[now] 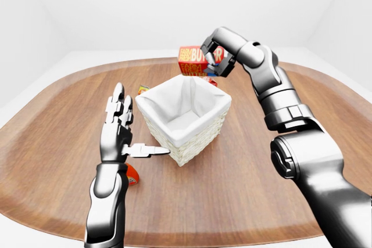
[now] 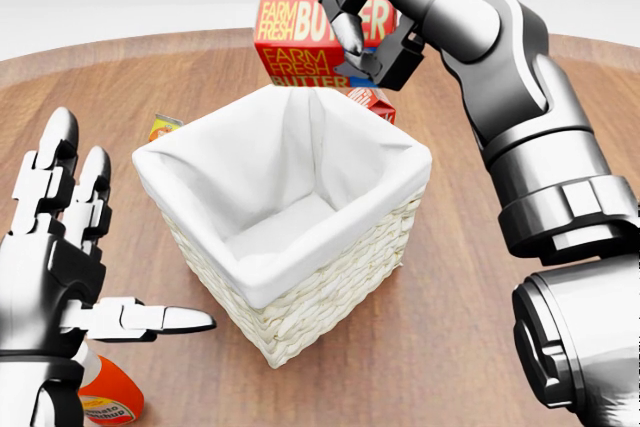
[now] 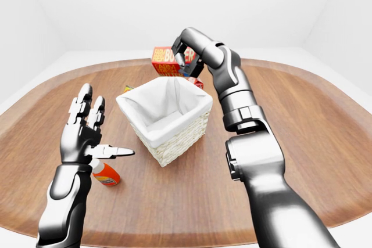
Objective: Pick up the butter and put it in the basket.
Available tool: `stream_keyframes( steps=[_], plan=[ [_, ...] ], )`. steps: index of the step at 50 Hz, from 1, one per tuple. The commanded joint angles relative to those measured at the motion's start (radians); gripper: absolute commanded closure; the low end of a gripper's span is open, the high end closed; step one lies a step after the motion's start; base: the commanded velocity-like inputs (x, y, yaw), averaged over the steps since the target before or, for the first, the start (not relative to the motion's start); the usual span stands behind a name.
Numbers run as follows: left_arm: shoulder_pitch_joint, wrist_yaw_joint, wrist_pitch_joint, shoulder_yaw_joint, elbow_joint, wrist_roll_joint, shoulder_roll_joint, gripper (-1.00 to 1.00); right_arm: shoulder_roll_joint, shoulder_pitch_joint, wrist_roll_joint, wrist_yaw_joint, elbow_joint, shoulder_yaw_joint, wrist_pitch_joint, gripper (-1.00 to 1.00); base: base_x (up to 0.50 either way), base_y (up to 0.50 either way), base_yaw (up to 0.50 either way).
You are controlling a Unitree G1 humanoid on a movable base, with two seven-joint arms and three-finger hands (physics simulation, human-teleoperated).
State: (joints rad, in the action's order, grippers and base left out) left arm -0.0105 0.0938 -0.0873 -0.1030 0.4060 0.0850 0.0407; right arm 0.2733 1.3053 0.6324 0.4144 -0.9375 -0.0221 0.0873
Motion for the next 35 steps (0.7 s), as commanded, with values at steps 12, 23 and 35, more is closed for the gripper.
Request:
stream_keyframes(
  steps=[12,23,35],
  plan=[
    [0.001,0.0,0.0,-0.003,0.01,0.02,0.001,-1.0,-0.048,0.038,0.152,0.004,-0.027,-0.004,0.0,1.0,0.0,0.0,0.0],
    [0.0,0.002,0.0,-0.012,0.006,0.032,0.003,-1.0,-0.073,0.084,0.179,0.044,-0.083,-0.013,0.0,1.0,0.0,0.0,0.0],
    [-0.005,0.0,0.0,-0.017,0.012,0.043,0.005,-1.0,-0.091,0.102,0.218,0.078,-0.096,-0.029,0.0,1.0,0.0,0.0,0.0]
  ],
)
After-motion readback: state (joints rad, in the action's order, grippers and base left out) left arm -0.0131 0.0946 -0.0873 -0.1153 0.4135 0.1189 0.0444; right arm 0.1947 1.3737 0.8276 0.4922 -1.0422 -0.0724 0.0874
